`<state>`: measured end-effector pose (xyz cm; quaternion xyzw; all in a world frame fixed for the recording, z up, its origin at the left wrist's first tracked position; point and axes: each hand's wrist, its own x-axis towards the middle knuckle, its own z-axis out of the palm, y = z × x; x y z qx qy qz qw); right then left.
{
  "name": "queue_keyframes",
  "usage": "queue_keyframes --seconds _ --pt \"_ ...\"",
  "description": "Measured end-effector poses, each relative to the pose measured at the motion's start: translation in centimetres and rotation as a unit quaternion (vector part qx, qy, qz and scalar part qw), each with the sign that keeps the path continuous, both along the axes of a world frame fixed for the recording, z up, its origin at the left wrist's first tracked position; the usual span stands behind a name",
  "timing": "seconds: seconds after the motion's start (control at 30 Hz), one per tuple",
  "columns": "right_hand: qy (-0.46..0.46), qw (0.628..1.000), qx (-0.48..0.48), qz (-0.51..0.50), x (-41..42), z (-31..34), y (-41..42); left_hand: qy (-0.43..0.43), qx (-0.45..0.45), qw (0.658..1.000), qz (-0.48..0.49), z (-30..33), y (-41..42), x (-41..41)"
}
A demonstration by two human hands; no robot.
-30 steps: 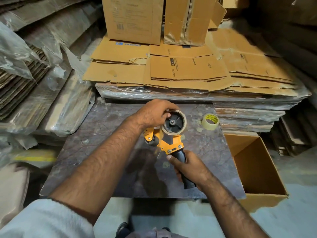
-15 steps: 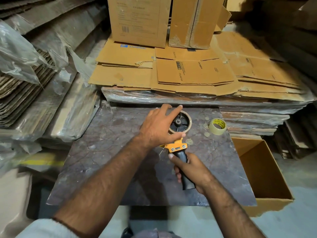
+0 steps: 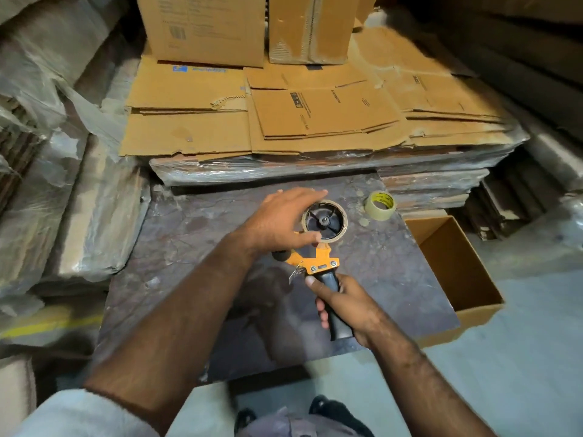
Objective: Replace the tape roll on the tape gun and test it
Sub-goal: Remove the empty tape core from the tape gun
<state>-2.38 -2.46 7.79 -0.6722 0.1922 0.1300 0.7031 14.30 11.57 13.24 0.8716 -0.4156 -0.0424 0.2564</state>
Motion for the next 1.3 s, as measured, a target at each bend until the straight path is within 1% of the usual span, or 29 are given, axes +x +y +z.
queue_keyframes --seconds 0.03,0.07,0.1,0.13,0.17,0.2,0.27,0.37,0.43,0.57,0.63,0.73,0.9,0.93,0.97,1.03,1.07,1.17,1.2,1.23,1.27,1.3 --pt "0.007 1.000 -0.002 -0.016 -0.1 -0.6 -0.3 0.016 -0.056 0.998 0.036 -0.8 -0.2 -0.4" --pt "0.018 0.999 -0.006 -0.034 0.0 -1.4 -0.6 0.013 -0.115 0.990 0.078 -1.8 -0.4 -0.8" --pt "0.031 0.998 -0.007 -0.052 0.0 -2.3 -1.0 -0.007 -0.160 0.980 0.117 -3.0 -0.5 -1.3" --pt "0.046 0.996 -0.004 -0.072 -0.1 -3.3 -1.5 -0.020 -0.184 0.972 0.147 -4.3 -0.4 -1.8" --pt "0.061 0.994 0.000 -0.090 -0.2 -4.6 -1.9 -0.016 -0.184 0.969 0.162 -5.7 -0.1 -2.6" --pt "0.076 0.992 0.002 -0.102 -0.2 -5.7 -2.5 -0.002 -0.164 0.972 0.166 -6.8 0.2 -3.3" --pt "0.123 0.987 0.012 -0.098 0.1 -9.3 -4.5 0.032 -0.123 0.975 0.183 -10.2 0.0 -4.6" --pt "0.153 0.981 0.018 -0.119 0.5 -11.3 -6.0 0.050 -0.116 0.974 0.190 -11.9 0.9 -6.2" --pt "0.159 0.977 0.043 -0.134 1.0 -12.2 -6.7 0.069 -0.106 0.972 0.198 -12.3 1.0 -7.0" --pt "0.191 0.971 0.099 -0.103 2.1 -15.5 -8.9 0.086 -0.079 0.968 0.222 -13.7 -0.3 -10.0" --pt "0.193 0.971 0.118 -0.083 2.7 -16.5 -9.4 0.093 -0.072 0.965 0.234 -14.5 -0.9 -11.1" --pt "0.197 0.972 0.123 -0.039 3.4 -16.8 -10.2 0.119 -0.055 0.953 0.272 -15.7 -2.0 -11.9" --pt "0.238 0.956 0.174 0.002 3.4 -16.4 -12.8 0.141 -0.047 0.947 0.283 -15.7 -4.4 -11.7" --pt "0.245 0.956 0.163 0.012 3.3 -16.2 -13.7 0.143 -0.050 0.947 0.283 -15.6 -4.8 -11.4" --pt "0.254 0.958 0.132 0.024 3.3 -15.9 -14.6 0.144 -0.053 0.947 0.283 -15.6 -5.2 -11.1" --pt "0.250 0.966 0.042 0.050 3.8 -15.4 -16.8 0.146 -0.052 0.947 0.281 -15.4 -5.9 -10.5" --pt "0.234 0.971 -0.003 0.049 4.4 -15.2 -17.8 0.148 -0.052 0.947 0.281 -15.2 -6.2 -10.2" --pt "0.124 0.985 -0.119 0.001 7.1 -14.7 -19.7 0.150 -0.040 0.949 0.273 -14.7 -7.3 -8.6" --pt "0.078 0.984 -0.161 0.016 8.2 -14.4 -20.0 0.149 -0.027 0.951 0.269 -14.5 -7.8 -7.9" --pt "0.030 0.972 -0.222 0.065 9.3 -14.0 -20.1 0.146 -0.010 0.953 0.266 -14.4 -8.2 -7.2" --pt "-0.008 0.945 -0.296 0.138 10.3 -13.7 -20.0 0.143 0.012 0.955 0.261 -14.3 -8.7 -6.4" --pt "-0.035 0.909 -0.362 0.206 11.3 -13.4 -19.5 0.142 0.032 0.956 0.255 -14.3 -9.2 -5.7"
